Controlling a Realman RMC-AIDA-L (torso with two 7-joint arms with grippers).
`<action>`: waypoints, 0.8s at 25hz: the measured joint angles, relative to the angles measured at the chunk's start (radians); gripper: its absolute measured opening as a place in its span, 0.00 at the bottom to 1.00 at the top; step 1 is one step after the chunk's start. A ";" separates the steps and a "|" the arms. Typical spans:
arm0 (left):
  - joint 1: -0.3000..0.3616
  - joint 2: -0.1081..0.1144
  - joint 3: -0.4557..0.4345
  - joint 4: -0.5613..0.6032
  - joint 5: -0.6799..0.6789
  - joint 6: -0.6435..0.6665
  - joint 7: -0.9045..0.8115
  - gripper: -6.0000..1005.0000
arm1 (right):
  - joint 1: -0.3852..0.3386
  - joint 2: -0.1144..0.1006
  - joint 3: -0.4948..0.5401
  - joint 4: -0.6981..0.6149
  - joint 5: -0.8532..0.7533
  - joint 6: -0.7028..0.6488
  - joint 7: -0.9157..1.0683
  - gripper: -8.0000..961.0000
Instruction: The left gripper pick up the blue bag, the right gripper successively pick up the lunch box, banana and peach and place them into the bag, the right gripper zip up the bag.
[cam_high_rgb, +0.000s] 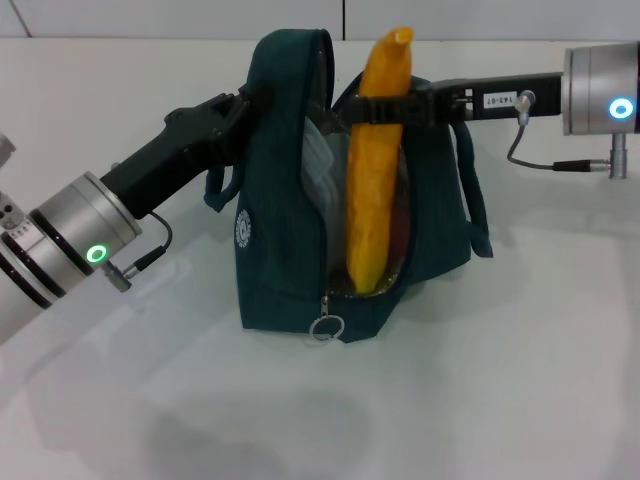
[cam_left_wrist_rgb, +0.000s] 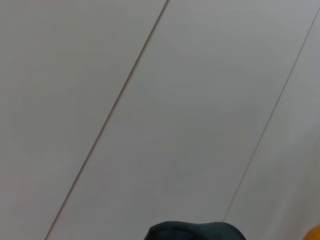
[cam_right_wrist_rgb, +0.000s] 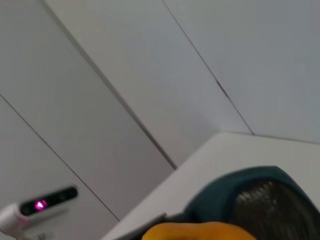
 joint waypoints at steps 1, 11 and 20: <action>0.000 0.000 0.000 0.000 0.000 0.000 0.000 0.04 | 0.001 -0.003 0.000 0.000 -0.016 0.004 0.000 0.52; -0.002 0.000 0.000 0.001 0.000 -0.001 0.000 0.04 | -0.001 -0.013 0.002 -0.024 -0.054 0.032 -0.011 0.52; -0.001 -0.002 0.000 0.001 -0.001 -0.006 0.000 0.04 | -0.043 0.002 0.001 -0.136 -0.056 0.062 -0.063 0.54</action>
